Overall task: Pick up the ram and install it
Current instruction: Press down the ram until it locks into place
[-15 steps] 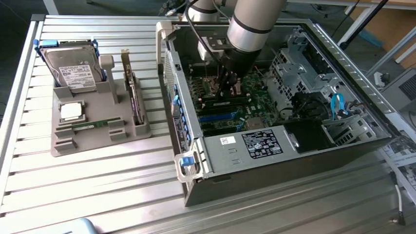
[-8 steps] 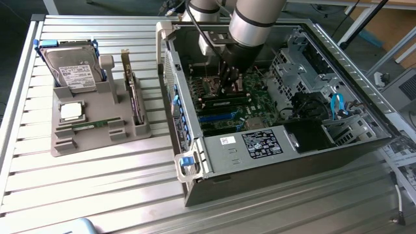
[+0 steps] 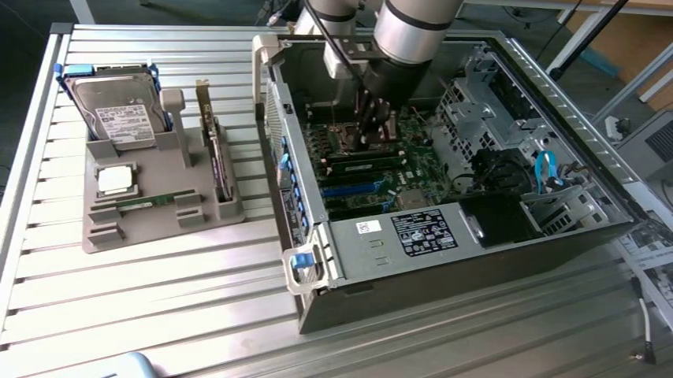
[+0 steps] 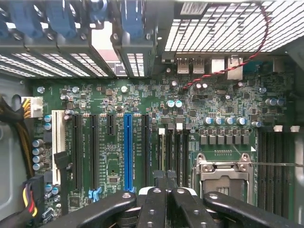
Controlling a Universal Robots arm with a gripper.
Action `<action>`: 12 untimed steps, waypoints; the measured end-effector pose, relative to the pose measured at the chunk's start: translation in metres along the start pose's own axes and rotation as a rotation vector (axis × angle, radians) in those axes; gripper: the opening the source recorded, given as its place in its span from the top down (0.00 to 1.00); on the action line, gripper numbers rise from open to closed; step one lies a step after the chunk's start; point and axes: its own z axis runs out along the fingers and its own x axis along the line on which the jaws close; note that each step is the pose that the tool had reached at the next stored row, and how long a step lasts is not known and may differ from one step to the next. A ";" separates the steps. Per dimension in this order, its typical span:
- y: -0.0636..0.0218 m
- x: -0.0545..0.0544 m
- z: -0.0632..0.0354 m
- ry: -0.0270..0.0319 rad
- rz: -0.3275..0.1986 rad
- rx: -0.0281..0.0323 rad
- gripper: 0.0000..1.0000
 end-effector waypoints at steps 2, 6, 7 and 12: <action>0.0001 0.000 -0.0031 0.0000 0.000 0.0000 0.89; 0.0003 0.000 -0.0116 0.0000 0.000 0.0000 0.89; 0.0003 0.000 -0.0136 0.0001 0.000 -0.0001 0.89; 0.0006 -0.001 -0.0236 0.0000 0.000 0.0000 0.89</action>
